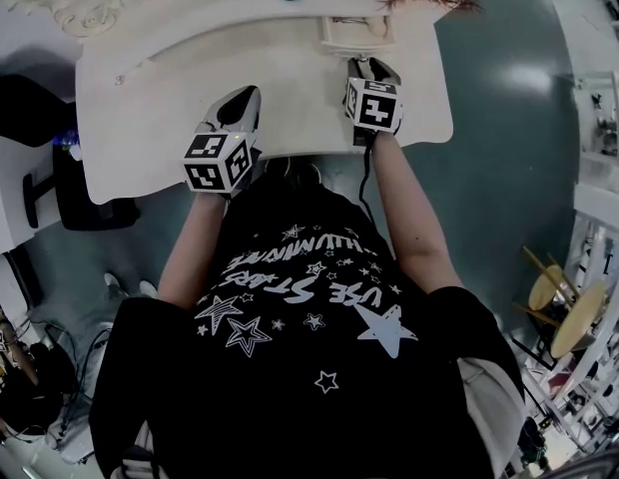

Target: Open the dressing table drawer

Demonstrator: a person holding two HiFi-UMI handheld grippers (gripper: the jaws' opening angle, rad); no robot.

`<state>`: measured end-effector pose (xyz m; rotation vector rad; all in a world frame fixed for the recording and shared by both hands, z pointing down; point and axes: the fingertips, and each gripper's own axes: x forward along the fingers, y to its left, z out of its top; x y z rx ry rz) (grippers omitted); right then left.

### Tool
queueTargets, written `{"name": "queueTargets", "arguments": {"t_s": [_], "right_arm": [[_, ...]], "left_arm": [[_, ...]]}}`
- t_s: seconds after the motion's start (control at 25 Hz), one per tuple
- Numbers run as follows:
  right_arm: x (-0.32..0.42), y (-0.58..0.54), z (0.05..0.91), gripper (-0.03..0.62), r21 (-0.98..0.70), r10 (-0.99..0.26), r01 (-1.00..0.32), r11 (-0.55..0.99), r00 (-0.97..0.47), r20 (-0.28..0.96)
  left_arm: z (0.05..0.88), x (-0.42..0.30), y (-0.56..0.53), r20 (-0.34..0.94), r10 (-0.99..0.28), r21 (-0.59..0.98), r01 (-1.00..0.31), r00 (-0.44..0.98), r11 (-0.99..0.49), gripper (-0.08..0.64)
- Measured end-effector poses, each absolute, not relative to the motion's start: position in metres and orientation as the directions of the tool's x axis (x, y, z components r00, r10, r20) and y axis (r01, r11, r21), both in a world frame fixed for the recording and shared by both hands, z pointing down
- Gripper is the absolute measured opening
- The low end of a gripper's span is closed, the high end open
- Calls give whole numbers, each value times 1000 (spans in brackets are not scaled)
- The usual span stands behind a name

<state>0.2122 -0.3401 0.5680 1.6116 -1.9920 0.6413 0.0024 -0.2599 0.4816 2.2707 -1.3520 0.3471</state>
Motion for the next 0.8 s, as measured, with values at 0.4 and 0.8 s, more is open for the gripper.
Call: {"name": "queueTargets", "arguments": {"t_s": [0.4, 0.8], "right_arm": [[214, -319, 560, 193, -47, -753, -973, 224, -204, 625], [209, -263, 539, 164, -55, -784, -996, 70, -89, 614]], "left_arm": [[483, 4, -229, 423, -793, 250, -898, 439, -363, 0], [475, -29, -198, 409, -747, 255, -852, 524, -458, 0]]}}
